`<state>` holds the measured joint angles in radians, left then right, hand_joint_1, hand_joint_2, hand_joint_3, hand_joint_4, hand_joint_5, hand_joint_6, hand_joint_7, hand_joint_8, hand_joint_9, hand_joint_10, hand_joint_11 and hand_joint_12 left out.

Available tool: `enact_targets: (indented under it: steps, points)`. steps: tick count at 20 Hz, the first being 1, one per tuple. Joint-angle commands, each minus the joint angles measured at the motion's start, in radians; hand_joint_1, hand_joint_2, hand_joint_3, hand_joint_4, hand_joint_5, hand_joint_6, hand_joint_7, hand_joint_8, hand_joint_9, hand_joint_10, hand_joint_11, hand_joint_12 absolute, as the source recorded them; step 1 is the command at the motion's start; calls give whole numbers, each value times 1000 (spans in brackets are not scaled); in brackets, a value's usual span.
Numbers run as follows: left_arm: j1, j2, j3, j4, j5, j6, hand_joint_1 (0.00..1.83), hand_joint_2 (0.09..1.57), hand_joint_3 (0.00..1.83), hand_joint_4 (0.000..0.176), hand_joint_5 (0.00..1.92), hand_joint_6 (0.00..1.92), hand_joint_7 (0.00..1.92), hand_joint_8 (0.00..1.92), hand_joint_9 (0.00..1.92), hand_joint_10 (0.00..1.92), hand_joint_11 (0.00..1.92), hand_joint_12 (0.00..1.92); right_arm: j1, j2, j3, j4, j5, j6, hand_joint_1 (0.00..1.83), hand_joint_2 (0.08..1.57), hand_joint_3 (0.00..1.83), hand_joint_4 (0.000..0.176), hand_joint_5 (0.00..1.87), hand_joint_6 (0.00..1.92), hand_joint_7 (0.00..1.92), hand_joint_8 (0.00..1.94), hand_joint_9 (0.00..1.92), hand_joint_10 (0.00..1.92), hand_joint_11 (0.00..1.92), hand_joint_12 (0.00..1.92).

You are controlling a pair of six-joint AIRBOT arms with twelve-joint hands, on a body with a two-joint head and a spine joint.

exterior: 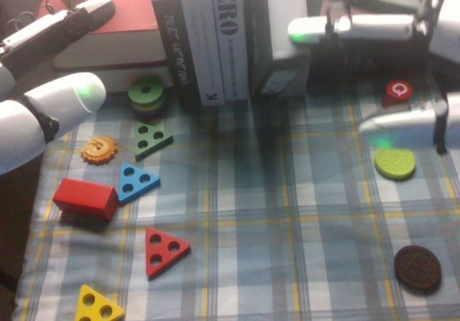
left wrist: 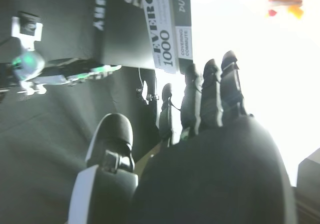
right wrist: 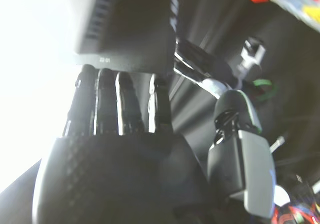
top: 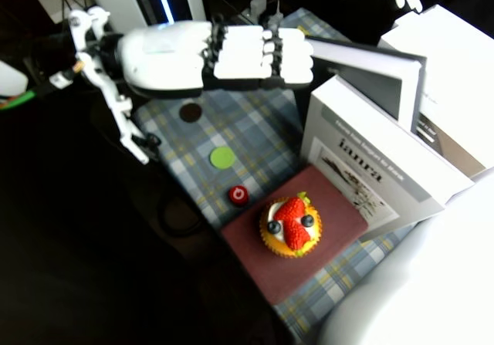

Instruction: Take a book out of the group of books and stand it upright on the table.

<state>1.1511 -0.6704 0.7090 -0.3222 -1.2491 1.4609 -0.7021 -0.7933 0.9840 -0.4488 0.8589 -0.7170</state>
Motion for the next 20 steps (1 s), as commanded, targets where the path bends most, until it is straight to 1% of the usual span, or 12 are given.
enact_targets:
  steps: [1, 6, 7, 8, 9, 10, 11, 14, 16, 17, 19, 20]
  points:
    - [-5, 5, -1, 10, -127, -9, 108, 1369, 0, 176, 222, 3, 144, 1, 34, 1, 0, 0, 3, 5, -4, 39, 147, 17, 0, 1205, 19, 176, 198, 7, 0, 0, 0, 0, 0, 0]
    - [-6, 0, 1, 6, -129, -9, 72, 1375, 2, 176, 183, 0, 145, 0, 46, 2, 0, 0, -92, 22, -33, -17, 328, 165, 28, 1179, 0, 176, 205, 1, 0, 0, 0, 0, 0, 0]
    - [-6, 0, 0, 6, -129, -9, 75, 1378, 3, 176, 184, 1, 147, 2, 49, 3, 0, 0, -114, 36, -47, -18, 369, 166, 411, 1003, 0, 176, 351, 13, 0, 0, 0, 0, 0, 0]
    - [-6, 0, 0, 5, -129, -9, 75, 1378, 3, 176, 184, 1, 147, 2, 49, 3, 0, 0, -126, 44, -55, -17, 404, 164, 411, 1003, 0, 176, 351, 13, 0, 0, 0, 0, 0, 0]
    - [-5, 0, 0, 5, -130, -9, 76, 1375, 1, 176, 188, 2, 170, 10, 66, 9, 0, 0, -137, 50, -58, -13, 436, 164, 490, 1081, 20, 77, 187, 2, 0, 0, 0, 0, 0, 0]
    - [-5, 0, 0, 5, -133, -9, 76, 1374, 1, 176, 186, 1, 184, 13, 69, 8, 0, 0, -143, 54, -60, -8, 463, 164, 172, 1181, 14, 109, 139, 1, 9, 0, 0, 0, 0, 0]
    - [-5, 0, 0, 5, -137, -9, 75, 1373, 0, 176, 186, 1, 180, 10, 73, 9, 1, 0, -148, 56, -61, -4, 483, 164, 210, 1121, 0, 100, 168, 13, 23, 5, 0, 0, 0, 0]
    - [-5, 1, -2, 7, -166, -15, 115, 1374, 0, 176, 199, 4, 179, 3, 66, 2, 0, 0, -174, 60, -61, 77, 527, 111, 352, 1188, 13, 139, 210, 15, 4, 1, 0, 0, 0, 0]
    - [-5, 0, 5, 12, -189, -52, 143, 1377, 0, 176, 209, 4, 193, 6, 88, 9, 0, 0, -186, 45, -42, 141, 535, 94, 442, 974, 0, 126, 154, 0, 14, 1, 0, 0, 0, 0]
    - [-5, -4, 18, 15, -210, -99, 172, 1373, 0, 176, 208, 2, 186, 2, 97, 9, 0, 0, -191, 30, -24, 178, 536, 94, 486, 958, 0, 156, 173, 8, 25, 4, 0, 0, 0, 0]
    - [-6, -15, 41, 18, -249, -172, 225, 1351, 0, 175, 186, 0, 166, 2, 98, 3, 0, 0, -199, -2, 8, 247, 543, 94, 264, 1069, 12, 175, 214, 8, 96, 8, 8, 1, 18, 7]
    - [-6, -20, 50, 18, -275, -199, 295, 1344, 0, 122, 155, 2, 179, 5, 93, 1, 1, 0, -203, -23, 27, 289, 553, 94, 181, 1098, 17, 176, 197, 2, 104, 6, 37, 10, 37, 16]
